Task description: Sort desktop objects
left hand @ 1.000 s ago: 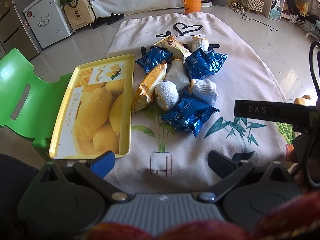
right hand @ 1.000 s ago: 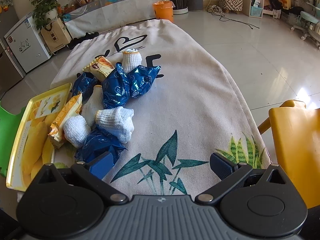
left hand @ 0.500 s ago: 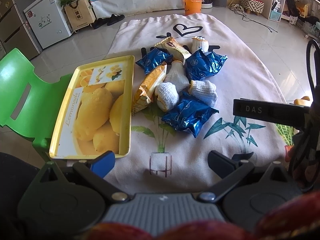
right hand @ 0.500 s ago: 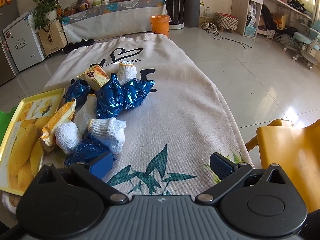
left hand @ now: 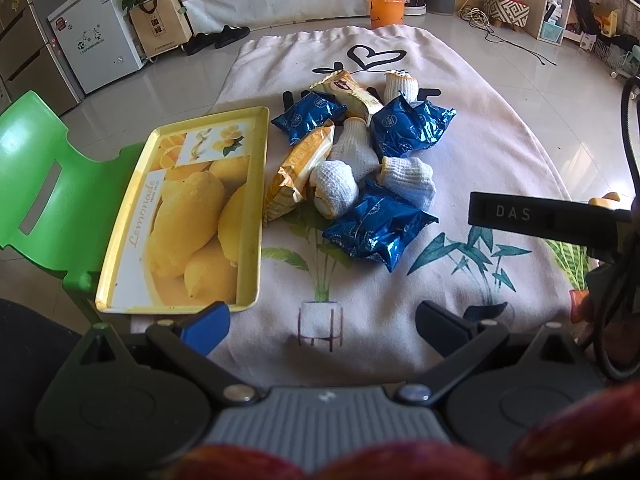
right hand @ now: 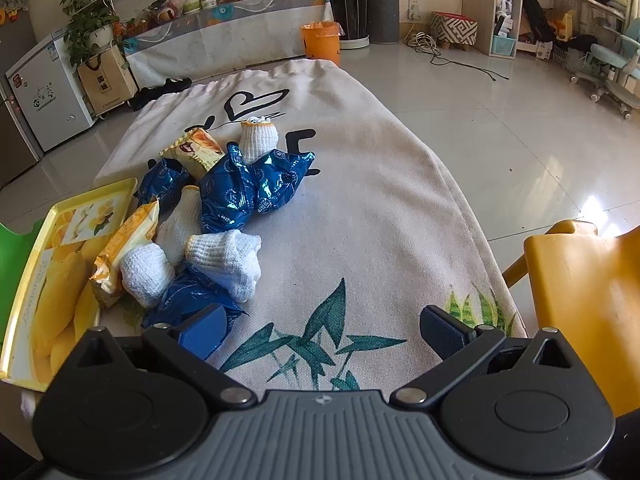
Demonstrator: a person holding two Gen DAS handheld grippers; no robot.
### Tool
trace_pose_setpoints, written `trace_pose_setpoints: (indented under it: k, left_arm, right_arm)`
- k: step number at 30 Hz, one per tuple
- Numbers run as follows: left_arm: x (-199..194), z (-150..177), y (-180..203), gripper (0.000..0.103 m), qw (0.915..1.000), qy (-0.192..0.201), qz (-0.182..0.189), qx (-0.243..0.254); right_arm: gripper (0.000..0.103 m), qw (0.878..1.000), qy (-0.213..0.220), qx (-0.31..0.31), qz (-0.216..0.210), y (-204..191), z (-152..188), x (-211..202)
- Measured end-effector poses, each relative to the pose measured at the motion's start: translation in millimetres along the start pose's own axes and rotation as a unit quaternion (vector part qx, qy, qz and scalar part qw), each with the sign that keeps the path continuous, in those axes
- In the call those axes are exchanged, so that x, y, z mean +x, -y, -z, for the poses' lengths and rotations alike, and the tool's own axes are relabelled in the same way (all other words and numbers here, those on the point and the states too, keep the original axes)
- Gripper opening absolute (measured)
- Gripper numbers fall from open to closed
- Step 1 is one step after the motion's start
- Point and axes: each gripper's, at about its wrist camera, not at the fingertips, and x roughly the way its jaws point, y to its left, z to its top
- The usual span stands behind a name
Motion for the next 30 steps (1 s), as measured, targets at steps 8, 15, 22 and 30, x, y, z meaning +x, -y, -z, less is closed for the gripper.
trace_pose_setpoints:
  k: [8, 15, 22, 30]
  left_arm:
    - [2, 0, -2, 0.102, 1.0, -0.003, -0.006, 0.0]
    - [3, 0, -6, 0.102, 1.0, 0.0, -0.004, -0.009]
    - [4, -1, -9, 0.102, 0.9999, -0.001, -0.013, -0.011]
    - [2, -2, -11, 0.102, 0.9998, 0.0, -0.019, -0.01]
  right_arm:
    - [0.103, 1.0, -0.004, -0.006, -0.002, -2, 1, 1]
    - [0.103, 1.0, -0.007, -0.003, -0.011, -3, 1, 2]
    - [0.1, 1.0, -0.009, -0.004, -0.017, -6, 1, 4]
    - [0.1, 1.0, -0.011, 0.004, -0.021, -6, 0, 4]
